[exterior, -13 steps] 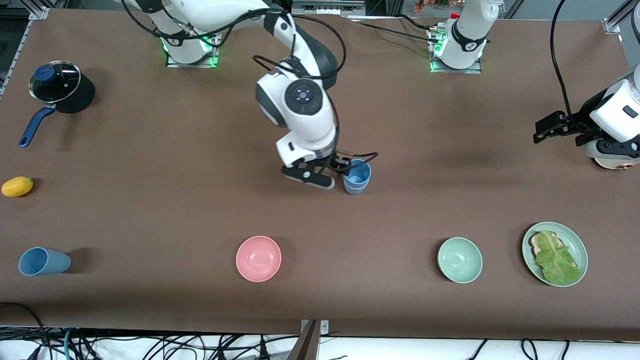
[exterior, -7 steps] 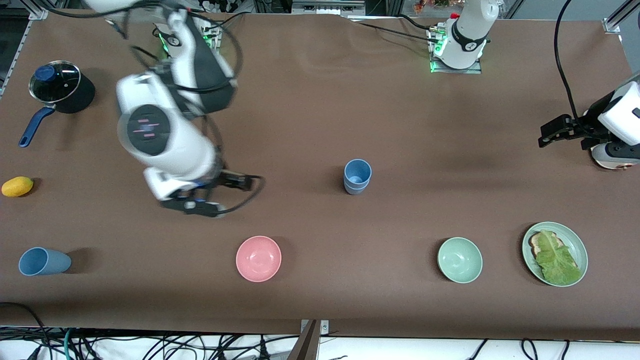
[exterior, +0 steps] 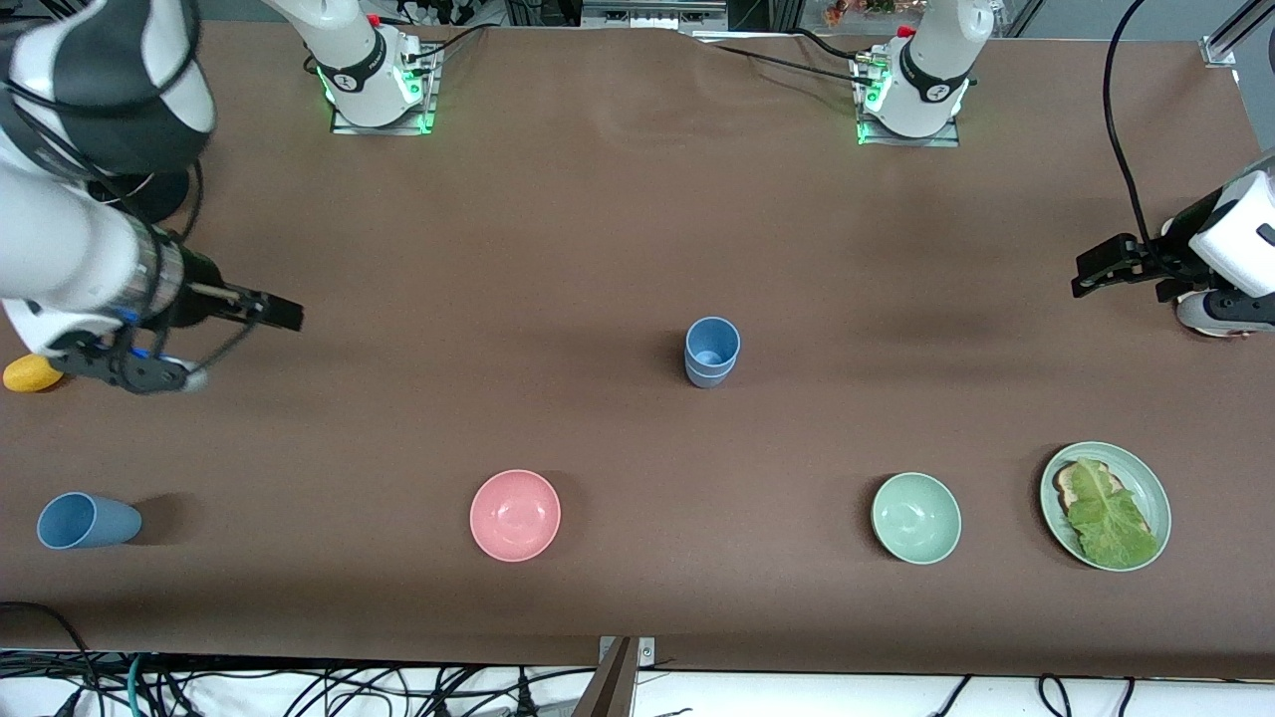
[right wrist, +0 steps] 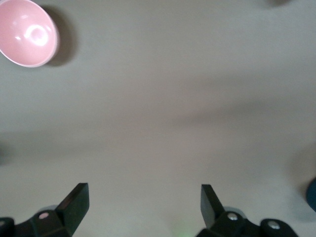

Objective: Stack blue cups with both arms

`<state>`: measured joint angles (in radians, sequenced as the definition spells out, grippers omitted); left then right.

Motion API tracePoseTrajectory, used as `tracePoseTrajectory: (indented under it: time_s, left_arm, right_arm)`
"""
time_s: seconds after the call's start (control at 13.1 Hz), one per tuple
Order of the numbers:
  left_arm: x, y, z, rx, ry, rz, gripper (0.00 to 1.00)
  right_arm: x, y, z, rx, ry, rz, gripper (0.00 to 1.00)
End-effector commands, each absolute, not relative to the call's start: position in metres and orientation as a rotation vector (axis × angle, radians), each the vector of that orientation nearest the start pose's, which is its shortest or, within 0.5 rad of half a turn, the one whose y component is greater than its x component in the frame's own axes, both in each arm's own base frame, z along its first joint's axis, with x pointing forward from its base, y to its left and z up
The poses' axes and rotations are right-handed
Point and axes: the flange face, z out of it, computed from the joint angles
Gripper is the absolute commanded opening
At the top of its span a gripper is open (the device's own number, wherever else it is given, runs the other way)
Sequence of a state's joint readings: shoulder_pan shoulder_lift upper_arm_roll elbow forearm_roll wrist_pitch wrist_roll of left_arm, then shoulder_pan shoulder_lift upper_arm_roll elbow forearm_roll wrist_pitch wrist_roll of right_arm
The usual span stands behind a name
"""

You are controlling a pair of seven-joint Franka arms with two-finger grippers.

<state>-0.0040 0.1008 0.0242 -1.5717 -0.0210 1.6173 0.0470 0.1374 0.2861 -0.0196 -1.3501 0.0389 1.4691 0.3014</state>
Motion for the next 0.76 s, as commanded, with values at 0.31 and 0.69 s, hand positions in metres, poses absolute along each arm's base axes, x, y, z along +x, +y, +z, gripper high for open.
tracePoseTrajectory:
  time_s: [0.31, 0.69]
  left_arm:
    - [0.59, 0.011, 0.576, -3.167, 0.032, 0.076, 1.0]
    - [0.59, 0.01, 0.576, -3.167, 0.034, 0.076, 1.0]
  right_arm:
    - [0.576, -0.017, 0.574, -3.079, 0.3, 0.244, 1.0]
    - [0.578, -0.014, 0.579, -3.099, 0.295, 0.218, 1.0]
